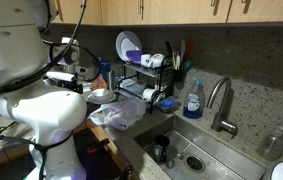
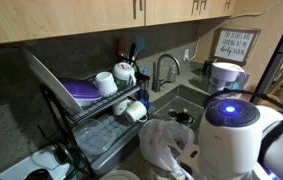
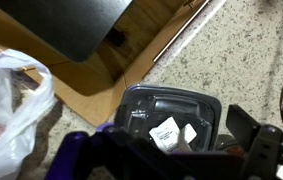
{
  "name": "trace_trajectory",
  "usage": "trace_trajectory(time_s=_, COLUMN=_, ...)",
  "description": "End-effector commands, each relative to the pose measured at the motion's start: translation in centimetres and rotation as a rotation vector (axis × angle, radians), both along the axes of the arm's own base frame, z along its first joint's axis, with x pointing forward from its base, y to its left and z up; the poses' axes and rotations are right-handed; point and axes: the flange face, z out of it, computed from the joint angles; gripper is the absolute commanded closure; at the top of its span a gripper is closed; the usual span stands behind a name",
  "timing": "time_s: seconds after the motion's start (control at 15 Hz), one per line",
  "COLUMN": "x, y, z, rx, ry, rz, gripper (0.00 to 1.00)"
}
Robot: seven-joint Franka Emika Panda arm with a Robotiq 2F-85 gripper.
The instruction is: Put the object into the white bowl
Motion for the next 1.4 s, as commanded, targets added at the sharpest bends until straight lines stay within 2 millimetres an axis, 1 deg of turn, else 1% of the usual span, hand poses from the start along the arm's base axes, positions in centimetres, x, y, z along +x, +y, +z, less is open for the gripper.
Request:
trace_trajectory(time_s=0.0, x=0.4, y=3.4, z=-3.2, rx=0.032, ry=0.049, rz=0.075, gripper=0.00)
trace_trajectory(time_s=0.07, x=0.8, y=4.0, z=-4.0, rx=0.026, ry=0.049, rz=0.088, gripper=0.00)
trace_trajectory(time_s=0.4, x=3.0, y=6.7, z=-5.7, rx=-0.015, ry=0.032, rz=0.155, gripper=0.00)
trace_trajectory(time_s=0.53, x=4.0, y=7.4, z=-6.5, rx=-0.026, ry=0.027, rz=0.157, gripper=0.00)
trace_trajectory(time_s=0.8, x=5.2, y=8.4, z=-7.6, rx=-0.049, ry=0.025, rz=0.170, gripper=0.00)
trace_trajectory(time_s=0.87, x=5.4, y=8.6, z=-7.8, rx=-0.056, ry=0.025, rz=0.172, gripper=0.03)
trace_trajectory(time_s=0.93, x=5.4, y=8.8, z=-7.9, rx=-0.061, ry=0.025, rz=0.173, gripper=0.08)
trace_trajectory(time_s=1.07, x=5.3, y=9.0, z=-7.9, rx=-0.066, ry=0.023, rz=0.177, gripper=0.31)
trace_trajectory(time_s=1.33, x=4.7, y=9.4, z=-6.8, rx=-0.073, ry=0.005, rz=0.179, gripper=0.61)
